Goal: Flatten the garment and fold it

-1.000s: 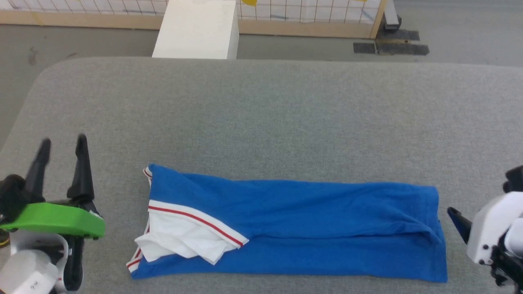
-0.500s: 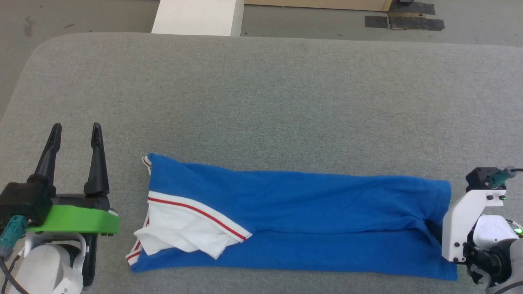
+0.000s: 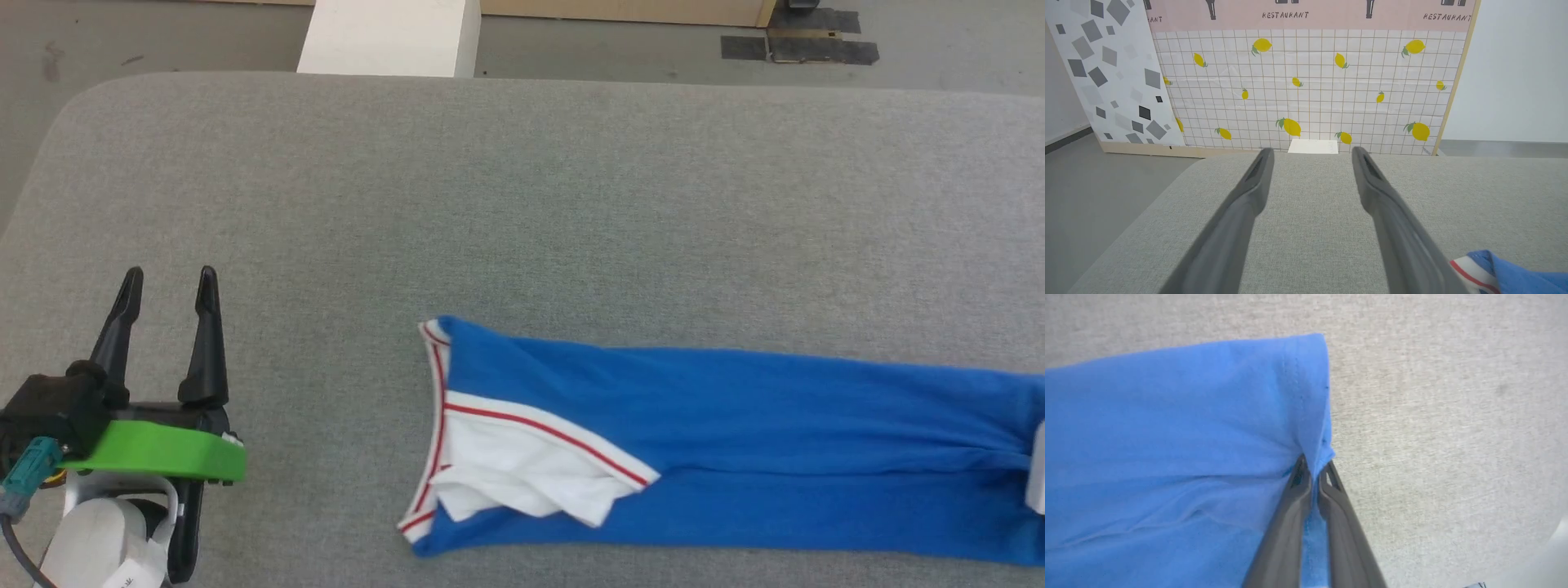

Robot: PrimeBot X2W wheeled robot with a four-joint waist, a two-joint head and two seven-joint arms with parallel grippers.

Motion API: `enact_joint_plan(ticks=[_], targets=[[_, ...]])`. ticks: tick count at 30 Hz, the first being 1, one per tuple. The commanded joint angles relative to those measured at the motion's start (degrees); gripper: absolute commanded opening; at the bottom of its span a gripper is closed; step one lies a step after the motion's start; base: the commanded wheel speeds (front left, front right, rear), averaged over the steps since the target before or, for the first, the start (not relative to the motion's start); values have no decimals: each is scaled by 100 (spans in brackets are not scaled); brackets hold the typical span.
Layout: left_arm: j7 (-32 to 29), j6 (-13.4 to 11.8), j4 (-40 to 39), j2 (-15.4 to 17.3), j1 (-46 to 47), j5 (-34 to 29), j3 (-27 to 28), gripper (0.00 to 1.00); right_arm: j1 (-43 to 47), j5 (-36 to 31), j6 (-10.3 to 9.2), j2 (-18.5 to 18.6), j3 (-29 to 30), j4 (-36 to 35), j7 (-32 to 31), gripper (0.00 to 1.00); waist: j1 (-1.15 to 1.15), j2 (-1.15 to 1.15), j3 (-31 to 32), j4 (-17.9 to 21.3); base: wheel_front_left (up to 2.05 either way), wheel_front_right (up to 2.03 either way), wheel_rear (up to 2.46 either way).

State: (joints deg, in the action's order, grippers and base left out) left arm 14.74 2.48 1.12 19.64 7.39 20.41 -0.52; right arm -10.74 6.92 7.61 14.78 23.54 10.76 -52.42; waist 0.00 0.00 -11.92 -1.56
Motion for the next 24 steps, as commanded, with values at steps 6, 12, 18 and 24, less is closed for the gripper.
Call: enact_joint_plan(ticks=[6, 12, 18, 24], targets=[[26, 145, 211, -163, -50, -47, 95, 100, 19, -312, -12, 87, -94, -287, -447, 0, 0, 0, 136, 20, 0, 0, 0], [26, 164, 351, -220, -148, -23, 193, 100, 527, 173, -12, 358, -875, -1622, -1372, 0, 0, 0, 347, 66, 0, 0, 0], [26, 144, 350, -213, -304, 10, 321, 100, 808, 674, -12, 354, -1667, -2802, -1760, 0, 0, 0, 433, 133, 0, 0, 0], [26, 132, 306, -251, -368, 39, 353, 100, 465, 986, -12, 177, -2679, -2791, -1460, 0, 0, 0, 428, 37, 0, 0, 0]])
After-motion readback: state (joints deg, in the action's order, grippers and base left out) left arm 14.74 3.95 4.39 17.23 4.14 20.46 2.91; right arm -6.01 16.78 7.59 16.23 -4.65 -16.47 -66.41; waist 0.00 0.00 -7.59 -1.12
